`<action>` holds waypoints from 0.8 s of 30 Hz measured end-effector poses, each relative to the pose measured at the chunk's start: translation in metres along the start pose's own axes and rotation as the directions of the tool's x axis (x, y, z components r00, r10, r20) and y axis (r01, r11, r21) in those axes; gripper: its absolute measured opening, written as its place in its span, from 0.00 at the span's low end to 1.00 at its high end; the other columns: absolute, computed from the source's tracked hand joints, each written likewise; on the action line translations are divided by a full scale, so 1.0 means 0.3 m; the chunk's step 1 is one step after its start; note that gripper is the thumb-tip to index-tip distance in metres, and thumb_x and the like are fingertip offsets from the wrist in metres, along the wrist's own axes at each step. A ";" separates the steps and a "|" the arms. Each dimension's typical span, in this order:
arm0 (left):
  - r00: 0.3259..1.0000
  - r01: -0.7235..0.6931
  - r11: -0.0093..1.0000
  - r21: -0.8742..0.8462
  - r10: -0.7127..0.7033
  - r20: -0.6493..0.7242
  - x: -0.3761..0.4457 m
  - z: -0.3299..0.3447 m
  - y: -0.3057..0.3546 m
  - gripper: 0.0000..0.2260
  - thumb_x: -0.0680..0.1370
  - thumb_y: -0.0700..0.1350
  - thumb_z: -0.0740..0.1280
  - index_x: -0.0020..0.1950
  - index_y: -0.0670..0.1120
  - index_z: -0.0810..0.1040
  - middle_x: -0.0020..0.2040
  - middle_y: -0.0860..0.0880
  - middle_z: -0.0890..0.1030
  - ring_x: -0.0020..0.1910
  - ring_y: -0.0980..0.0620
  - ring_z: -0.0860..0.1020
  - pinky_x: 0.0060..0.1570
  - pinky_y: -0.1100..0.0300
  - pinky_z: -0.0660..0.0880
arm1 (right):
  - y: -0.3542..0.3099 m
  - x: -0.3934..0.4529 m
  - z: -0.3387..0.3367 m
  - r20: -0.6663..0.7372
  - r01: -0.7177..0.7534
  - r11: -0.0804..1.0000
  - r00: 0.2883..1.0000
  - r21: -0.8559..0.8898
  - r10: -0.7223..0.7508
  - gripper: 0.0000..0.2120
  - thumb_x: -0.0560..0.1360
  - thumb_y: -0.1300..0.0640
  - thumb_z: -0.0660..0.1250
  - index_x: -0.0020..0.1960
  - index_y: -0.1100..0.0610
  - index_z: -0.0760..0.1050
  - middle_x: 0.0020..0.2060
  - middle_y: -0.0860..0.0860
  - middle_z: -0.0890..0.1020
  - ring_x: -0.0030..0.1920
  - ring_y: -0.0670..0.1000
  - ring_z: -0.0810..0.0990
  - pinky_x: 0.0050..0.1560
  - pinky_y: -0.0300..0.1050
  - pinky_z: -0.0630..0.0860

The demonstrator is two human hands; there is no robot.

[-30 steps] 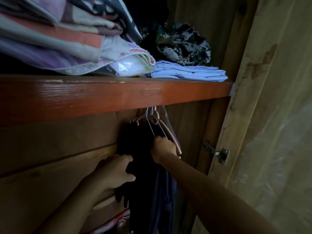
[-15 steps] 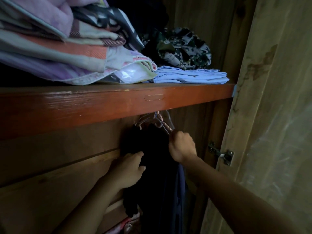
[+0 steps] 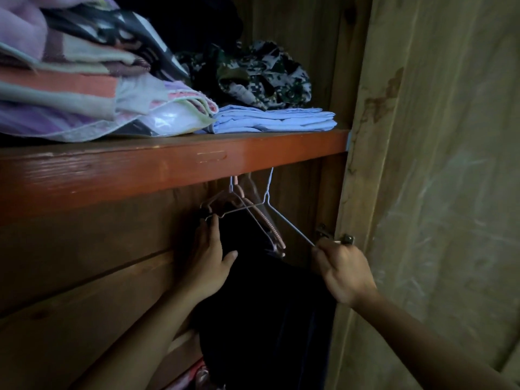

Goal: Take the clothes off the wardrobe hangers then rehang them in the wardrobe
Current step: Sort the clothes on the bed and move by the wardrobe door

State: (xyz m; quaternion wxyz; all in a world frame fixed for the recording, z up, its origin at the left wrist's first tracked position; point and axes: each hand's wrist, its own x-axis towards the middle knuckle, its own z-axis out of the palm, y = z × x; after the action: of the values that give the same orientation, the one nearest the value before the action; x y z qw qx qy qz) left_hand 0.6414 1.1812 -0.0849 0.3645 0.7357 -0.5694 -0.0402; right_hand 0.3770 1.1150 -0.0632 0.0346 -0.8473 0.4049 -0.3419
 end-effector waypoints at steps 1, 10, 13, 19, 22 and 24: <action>0.999 -0.032 0.999 0.012 0.032 -0.015 0.003 0.009 0.016 0.37 0.82 0.48 0.63 0.80 0.47 0.40 0.81 0.42 0.42 0.79 0.47 0.42 0.77 0.51 0.45 | 0.020 -0.028 -0.022 0.009 -0.009 1.000 1.000 -0.003 0.009 0.09 0.81 0.53 0.60 0.45 0.53 0.76 0.38 0.54 0.82 0.42 0.60 0.81 0.40 0.53 0.74; 0.947 -0.313 0.949 0.029 0.309 0.090 -0.036 0.164 0.221 0.24 0.82 0.47 0.62 0.78 0.46 0.62 0.77 0.47 0.65 0.75 0.48 0.62 0.74 0.46 0.58 | 0.188 -0.362 -0.242 -0.018 -0.060 0.998 0.998 -0.025 0.060 0.12 0.78 0.49 0.58 0.36 0.42 0.63 0.24 0.45 0.69 0.32 0.56 0.78 0.33 0.51 0.72; 0.908 -0.403 0.902 -0.156 0.416 0.057 -0.054 0.238 0.314 0.16 0.81 0.44 0.66 0.69 0.46 0.75 0.64 0.50 0.78 0.63 0.51 0.76 0.64 0.55 0.70 | 0.245 -0.472 -0.348 -0.063 -0.090 0.995 0.994 -0.052 0.087 0.15 0.79 0.49 0.59 0.36 0.40 0.61 0.23 0.43 0.67 0.29 0.50 0.75 0.31 0.50 0.70; 0.861 -0.446 0.799 -0.404 0.506 0.048 -0.131 0.385 0.562 0.12 0.79 0.33 0.64 0.49 0.49 0.83 0.44 0.55 0.82 0.43 0.61 0.79 0.44 0.68 0.73 | 0.354 -0.683 -0.565 -0.110 -0.188 0.973 0.979 -0.134 0.174 0.14 0.79 0.50 0.60 0.35 0.52 0.68 0.23 0.44 0.67 0.27 0.48 0.72 0.29 0.47 0.69; 0.841 -0.466 0.749 -0.470 0.541 0.028 -0.195 0.457 0.692 0.09 0.79 0.33 0.65 0.48 0.43 0.84 0.41 0.48 0.82 0.41 0.56 0.78 0.45 0.59 0.74 | 0.397 -0.782 -0.674 -0.135 -0.238 0.962 0.966 -0.136 0.220 0.12 0.78 0.52 0.60 0.36 0.51 0.69 0.25 0.44 0.72 0.27 0.46 0.71 0.31 0.47 0.72; 0.834 -0.459 0.720 -0.521 0.550 0.027 -0.237 0.500 0.777 0.09 0.79 0.33 0.65 0.48 0.42 0.84 0.40 0.48 0.82 0.40 0.56 0.78 0.45 0.59 0.73 | 0.425 -0.846 -0.738 -0.151 -0.288 0.947 0.952 -0.145 0.267 0.12 0.79 0.52 0.61 0.37 0.52 0.71 0.26 0.47 0.75 0.28 0.51 0.74 0.33 0.52 0.74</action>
State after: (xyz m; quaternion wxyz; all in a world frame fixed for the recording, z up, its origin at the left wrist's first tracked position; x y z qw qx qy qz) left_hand 0.3570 1.1493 -0.0842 0.4840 0.4268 -0.7493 -0.1491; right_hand 0.0468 1.2582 -0.0768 -0.0142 -0.7577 0.5485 -0.3532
